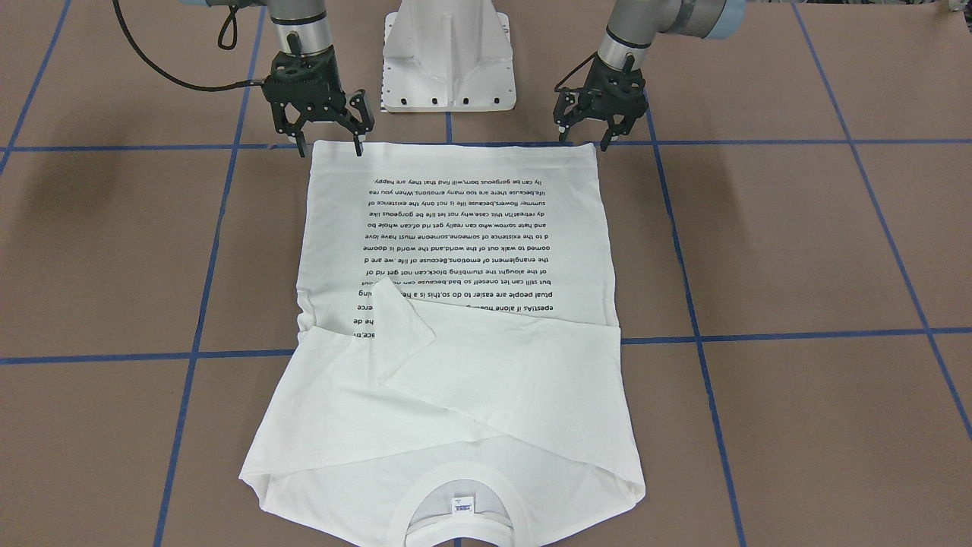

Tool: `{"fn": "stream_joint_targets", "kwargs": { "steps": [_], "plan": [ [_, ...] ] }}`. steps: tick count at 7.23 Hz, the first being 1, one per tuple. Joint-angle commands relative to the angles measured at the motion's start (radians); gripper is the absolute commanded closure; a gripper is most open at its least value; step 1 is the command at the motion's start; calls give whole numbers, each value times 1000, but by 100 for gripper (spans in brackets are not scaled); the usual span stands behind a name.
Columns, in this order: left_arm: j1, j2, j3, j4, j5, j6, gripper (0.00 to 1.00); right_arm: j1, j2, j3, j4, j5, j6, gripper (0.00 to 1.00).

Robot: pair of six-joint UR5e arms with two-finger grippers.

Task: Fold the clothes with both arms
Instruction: 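Lower both grippers onto the hem corners and close on the fabric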

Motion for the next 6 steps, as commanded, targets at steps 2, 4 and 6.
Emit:
{"fn": "stream_joint_targets", "kwargs": {
  "steps": [2, 4, 6],
  "plan": [
    [6, -1, 2, 16, 5, -2, 26, -1, 0, 0, -1, -3, 0, 1],
    [4, -2, 4, 16, 5, -2, 26, -4, 1, -2, 1, -9, 0, 1],
    [4, -9, 5, 16, 3, -1, 35, -6, 1, -2, 1, -9, 0, 1]
  ]
}}
